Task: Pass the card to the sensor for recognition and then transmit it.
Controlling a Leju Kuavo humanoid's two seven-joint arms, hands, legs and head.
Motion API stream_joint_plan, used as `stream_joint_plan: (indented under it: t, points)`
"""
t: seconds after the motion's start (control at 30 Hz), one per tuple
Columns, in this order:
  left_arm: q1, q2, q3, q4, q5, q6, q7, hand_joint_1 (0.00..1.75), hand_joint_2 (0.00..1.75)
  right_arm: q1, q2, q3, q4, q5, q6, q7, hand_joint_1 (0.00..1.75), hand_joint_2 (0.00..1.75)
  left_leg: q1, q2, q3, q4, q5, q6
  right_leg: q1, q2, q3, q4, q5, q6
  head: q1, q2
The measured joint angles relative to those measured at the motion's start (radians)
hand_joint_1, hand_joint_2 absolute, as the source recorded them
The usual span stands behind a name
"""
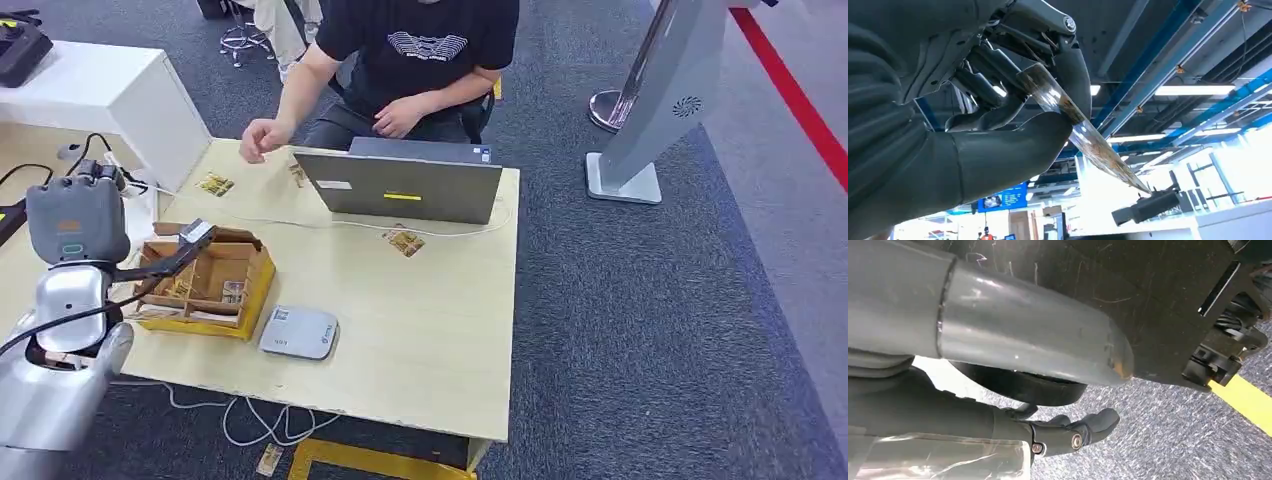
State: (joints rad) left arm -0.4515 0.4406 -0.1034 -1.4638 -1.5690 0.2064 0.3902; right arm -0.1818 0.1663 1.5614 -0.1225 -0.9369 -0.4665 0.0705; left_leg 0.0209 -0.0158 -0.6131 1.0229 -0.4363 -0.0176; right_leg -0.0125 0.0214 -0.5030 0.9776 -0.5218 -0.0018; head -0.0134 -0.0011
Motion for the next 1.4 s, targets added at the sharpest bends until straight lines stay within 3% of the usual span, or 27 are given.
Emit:
stream_joint_plan:
  t: [0.37,0.97,1.0,1.03,1.4]
  points:
    - [-0.121,-0.02,-0.043,0.13,0.0,-0.034,0.01,1.75,1.75,0.0,0.0,0.0,0.0,0.0,0.0,0.0,0.0,0.0,0.0,0.001,0.0,0.0,0.0,0.0,0.0,0.002,0.0,0.0,0.001,0.0,0.0,0.0]
    - [-0.138,-0.053,-0.054,0.169,0.0,-0.064,0.02,1.75,1.75,0.0,0.0,0.0,0.001,-0.001,0.0,-0.014,0.0,0.0,0.0,0.002,-0.001,0.0,0.0,0.0,0.0,0.002,0.0,0.0,0.001,0.0,0.0,0.0]
    - [-0.138,-0.054,-0.054,0.169,0.0,-0.066,0.02,0.72,1.75,0.0,0.0,0.0,0.001,-0.001,0.0,-0.015,0.0,0.0,0.0,0.002,-0.001,0.0,0.0,0.0,0.0,0.002,0.0,0.0,0.001,0.0,0.0,0.0]
    - [-0.138,-0.055,-0.055,0.169,0.0,-0.069,0.021,0.0,1.75,0.0,0.0,0.0,0.002,0.0,0.0,-0.015,0.0,0.0,0.0,0.002,-0.001,0.0,0.0,0.0,0.0,0.002,0.0,0.0,0.001,0.0,0.0,0.0]
    - [-0.132,-0.072,-0.055,0.168,0.0,-0.082,0.019,0.0,1.75,0.0,0.0,0.0,0.003,0.002,0.0,-0.02,0.0,0.0,0.0,0.001,-0.001,0.0,0.0,0.0,0.0,0.002,0.0,0.0,0.001,0.0,0.0,0.0]
